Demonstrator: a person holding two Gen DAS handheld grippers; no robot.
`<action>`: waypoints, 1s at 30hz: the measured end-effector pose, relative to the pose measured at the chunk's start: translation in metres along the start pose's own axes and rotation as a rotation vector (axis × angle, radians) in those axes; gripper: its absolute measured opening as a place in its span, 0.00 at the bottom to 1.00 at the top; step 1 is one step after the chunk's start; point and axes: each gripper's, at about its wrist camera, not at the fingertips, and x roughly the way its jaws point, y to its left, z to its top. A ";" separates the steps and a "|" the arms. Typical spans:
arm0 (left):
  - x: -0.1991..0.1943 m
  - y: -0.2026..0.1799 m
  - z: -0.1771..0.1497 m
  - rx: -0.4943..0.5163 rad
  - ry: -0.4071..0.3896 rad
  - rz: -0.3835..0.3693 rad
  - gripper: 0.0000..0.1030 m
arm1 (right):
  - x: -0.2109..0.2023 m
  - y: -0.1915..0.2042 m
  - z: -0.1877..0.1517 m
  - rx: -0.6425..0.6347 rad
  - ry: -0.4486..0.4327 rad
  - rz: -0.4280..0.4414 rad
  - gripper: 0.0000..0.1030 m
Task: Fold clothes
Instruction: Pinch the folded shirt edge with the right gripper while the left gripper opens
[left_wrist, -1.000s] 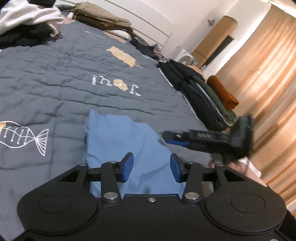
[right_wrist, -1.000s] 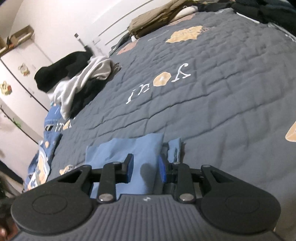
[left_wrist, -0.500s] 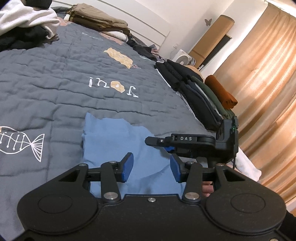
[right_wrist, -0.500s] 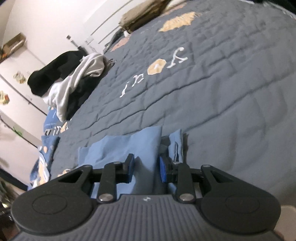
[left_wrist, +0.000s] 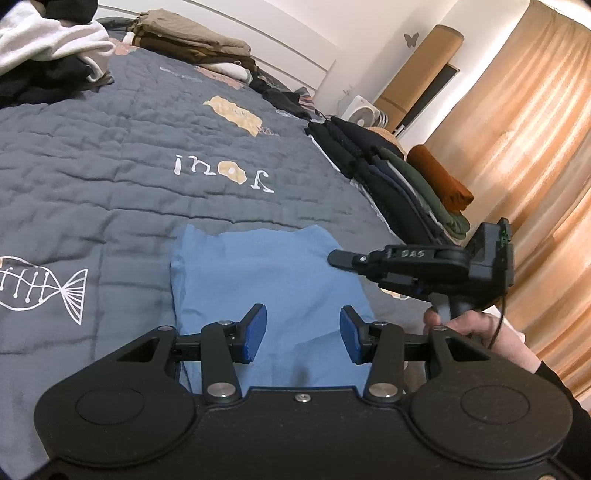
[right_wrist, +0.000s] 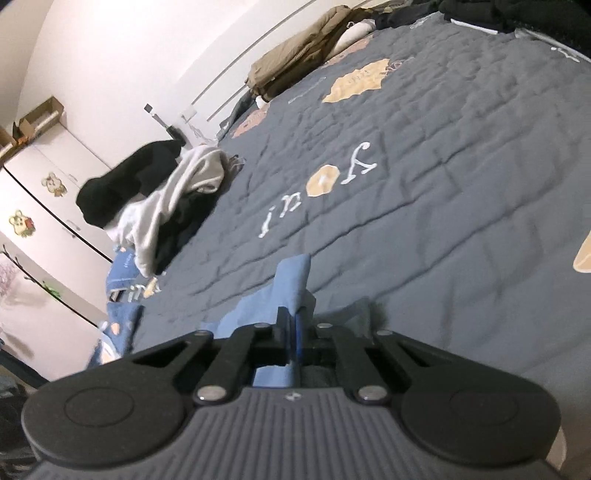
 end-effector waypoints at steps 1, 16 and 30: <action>0.001 -0.001 -0.001 0.005 0.004 0.003 0.43 | 0.004 -0.003 -0.002 -0.005 0.009 -0.021 0.03; -0.001 -0.006 -0.002 0.045 0.016 0.017 0.46 | -0.036 0.020 -0.005 -0.025 0.008 -0.003 0.09; -0.021 -0.016 -0.004 0.068 -0.015 0.024 0.47 | -0.042 -0.021 -0.079 0.190 0.236 0.083 0.15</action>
